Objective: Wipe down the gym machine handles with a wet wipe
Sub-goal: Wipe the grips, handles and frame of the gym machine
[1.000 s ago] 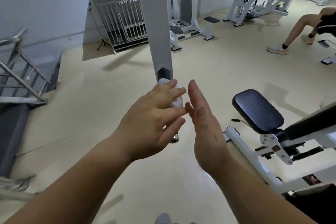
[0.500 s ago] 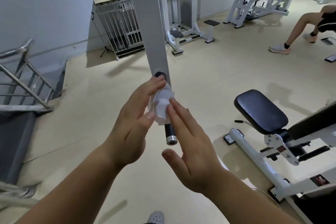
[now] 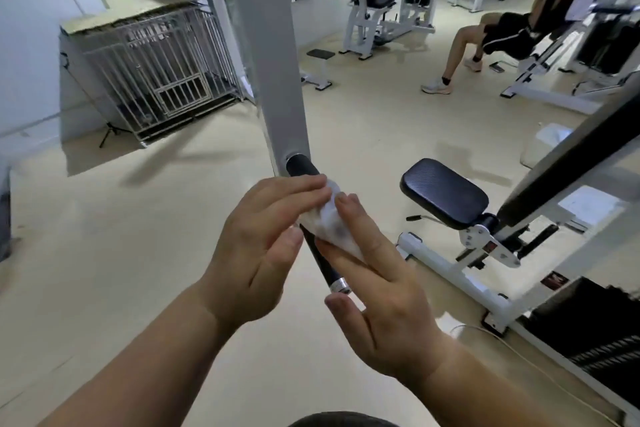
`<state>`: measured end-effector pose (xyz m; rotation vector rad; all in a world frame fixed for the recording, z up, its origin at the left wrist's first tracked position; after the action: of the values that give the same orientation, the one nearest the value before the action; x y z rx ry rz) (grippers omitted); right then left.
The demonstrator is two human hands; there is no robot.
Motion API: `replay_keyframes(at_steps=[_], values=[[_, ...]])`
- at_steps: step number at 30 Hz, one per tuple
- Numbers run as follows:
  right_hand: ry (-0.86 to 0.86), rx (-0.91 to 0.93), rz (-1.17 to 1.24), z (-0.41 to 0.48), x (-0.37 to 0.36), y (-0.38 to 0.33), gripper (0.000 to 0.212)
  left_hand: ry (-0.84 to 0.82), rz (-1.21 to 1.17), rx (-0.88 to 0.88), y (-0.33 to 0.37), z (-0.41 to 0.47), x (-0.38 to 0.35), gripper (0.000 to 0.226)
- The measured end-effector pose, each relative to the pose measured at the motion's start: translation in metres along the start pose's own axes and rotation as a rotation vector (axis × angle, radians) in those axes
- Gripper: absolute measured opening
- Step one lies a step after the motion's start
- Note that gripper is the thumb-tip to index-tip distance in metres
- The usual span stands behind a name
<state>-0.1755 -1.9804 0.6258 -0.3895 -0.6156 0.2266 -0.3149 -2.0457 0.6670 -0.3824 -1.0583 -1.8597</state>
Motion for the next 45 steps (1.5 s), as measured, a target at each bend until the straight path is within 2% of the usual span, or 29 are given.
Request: replay_keyframes(at_steps=[4,7,9,12,14,20,23,27,30,32,34,37,39,42,45], values=[[0.114,-0.036,-0.113,-0.015,-0.009,-0.019,0.062,-0.067,-0.043,-0.122,-0.009,-0.009,-0.005,0.052],[0.161,-0.086,-0.085,-0.016,-0.017,-0.037,0.059,-0.108,-0.131,-0.185,-0.017,-0.014,-0.005,0.053],[0.202,-0.205,-0.094,-0.009,-0.02,-0.042,0.057,-0.126,-0.169,-0.217,-0.022,-0.015,-0.004,0.054],[0.326,-0.418,-0.172,0.008,-0.017,-0.038,0.042,-0.153,-0.228,-0.262,-0.024,-0.014,-0.004,0.055],[0.399,-0.477,-0.245,0.019,-0.01,-0.035,0.034,-0.158,-0.286,-0.262,-0.025,-0.014,-0.002,0.055],[0.388,-0.346,-0.552,0.018,-0.001,-0.046,0.023,-0.142,-0.3,-0.234,-0.019,-0.017,0.001,0.054],[0.446,-0.316,-0.596,0.005,0.006,-0.047,0.019,-0.134,-0.274,-0.245,-0.015,-0.019,0.001,0.053],[0.488,-0.396,-0.549,-0.024,0.018,-0.035,0.014,-0.054,-0.189,-0.321,-0.01,-0.03,-0.004,0.044],[0.444,-0.5,-0.528,-0.053,0.014,-0.023,0.012,0.044,-0.108,-0.236,-0.021,-0.047,-0.008,0.031],[0.396,-0.544,-0.521,-0.072,0.003,-0.011,0.014,-0.082,-0.039,-0.114,-0.036,-0.057,-0.022,0.037],[0.35,-0.616,-0.5,-0.087,-0.011,0.003,0.017,-0.31,0.081,0.002,-0.055,-0.067,-0.043,0.052],[0.325,-0.644,-0.441,-0.094,-0.03,0.014,0.016,-0.53,0.207,0.043,-0.07,-0.076,-0.064,0.073],[0.292,-0.615,-0.41,-0.087,-0.043,0.018,0.021,-0.569,0.191,0.066,-0.074,-0.078,-0.071,0.08],[0.197,-0.667,-0.361,-0.078,-0.061,0.028,0.036,-0.557,0.147,0.094,-0.074,-0.08,-0.075,0.087],[0.209,-0.683,-0.337,-0.074,-0.066,0.034,0.039,-0.543,0.108,0.113,-0.072,-0.081,-0.076,0.09]])
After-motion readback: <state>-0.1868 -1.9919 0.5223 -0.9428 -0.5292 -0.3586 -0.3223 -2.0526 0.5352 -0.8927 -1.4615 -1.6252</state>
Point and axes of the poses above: each hand's wrist, its own z-axis towards the middle knuckle, its own x-axis out of the back of the hand, y = z × x, the point moved 5 cm from there along z, towards the middle knuckle, and after that the axes turned 3 degrees about -z, right-handed, at the moved point
